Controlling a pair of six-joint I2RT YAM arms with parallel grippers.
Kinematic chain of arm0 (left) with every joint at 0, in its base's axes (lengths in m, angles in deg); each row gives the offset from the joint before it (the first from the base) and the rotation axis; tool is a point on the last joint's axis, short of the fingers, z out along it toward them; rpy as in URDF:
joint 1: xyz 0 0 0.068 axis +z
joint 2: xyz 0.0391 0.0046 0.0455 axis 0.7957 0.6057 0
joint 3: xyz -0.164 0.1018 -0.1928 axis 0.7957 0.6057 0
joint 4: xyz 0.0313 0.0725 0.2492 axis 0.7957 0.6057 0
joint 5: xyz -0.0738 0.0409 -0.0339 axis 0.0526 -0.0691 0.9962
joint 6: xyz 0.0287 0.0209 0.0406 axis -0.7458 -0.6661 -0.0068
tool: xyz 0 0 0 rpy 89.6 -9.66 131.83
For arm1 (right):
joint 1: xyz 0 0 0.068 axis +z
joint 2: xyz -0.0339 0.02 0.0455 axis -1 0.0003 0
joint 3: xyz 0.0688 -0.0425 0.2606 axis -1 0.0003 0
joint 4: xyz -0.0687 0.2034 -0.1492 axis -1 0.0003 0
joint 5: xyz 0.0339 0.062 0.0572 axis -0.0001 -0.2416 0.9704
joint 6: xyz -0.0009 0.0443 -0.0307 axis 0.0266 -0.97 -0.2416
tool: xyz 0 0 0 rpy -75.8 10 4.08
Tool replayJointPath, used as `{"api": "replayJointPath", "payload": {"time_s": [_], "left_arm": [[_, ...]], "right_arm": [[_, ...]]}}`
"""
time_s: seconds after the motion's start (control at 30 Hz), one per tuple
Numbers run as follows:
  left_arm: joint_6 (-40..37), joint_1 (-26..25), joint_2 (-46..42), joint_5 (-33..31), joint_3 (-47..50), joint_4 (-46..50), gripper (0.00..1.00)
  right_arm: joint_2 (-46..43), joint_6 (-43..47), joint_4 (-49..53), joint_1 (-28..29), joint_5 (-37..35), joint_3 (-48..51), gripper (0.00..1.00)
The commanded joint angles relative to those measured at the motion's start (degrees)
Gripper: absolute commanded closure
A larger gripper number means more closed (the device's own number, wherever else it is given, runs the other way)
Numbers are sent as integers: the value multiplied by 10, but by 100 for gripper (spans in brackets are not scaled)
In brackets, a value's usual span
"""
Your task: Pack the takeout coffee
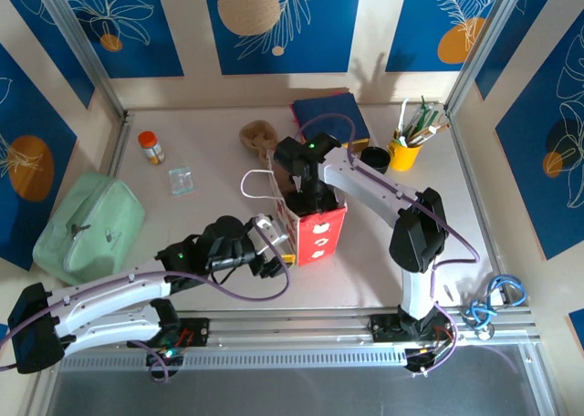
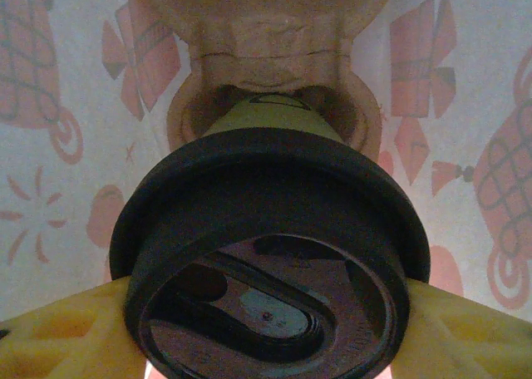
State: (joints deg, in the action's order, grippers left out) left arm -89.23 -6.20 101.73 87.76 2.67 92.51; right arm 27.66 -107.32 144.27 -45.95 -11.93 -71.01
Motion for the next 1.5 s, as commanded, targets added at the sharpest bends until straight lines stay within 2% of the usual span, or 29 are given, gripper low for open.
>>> {"api": "replayJointPath", "payload": {"time_s": [0.0,1.47], "left_arm": [[4,-4,-5,-5,1,-7,18],[11,-4,-35,-11,16,5,18]], "right_arm": [[17,5,1,-4,20,1,39],[95,15,-7,-20,38,-3,38]]}}
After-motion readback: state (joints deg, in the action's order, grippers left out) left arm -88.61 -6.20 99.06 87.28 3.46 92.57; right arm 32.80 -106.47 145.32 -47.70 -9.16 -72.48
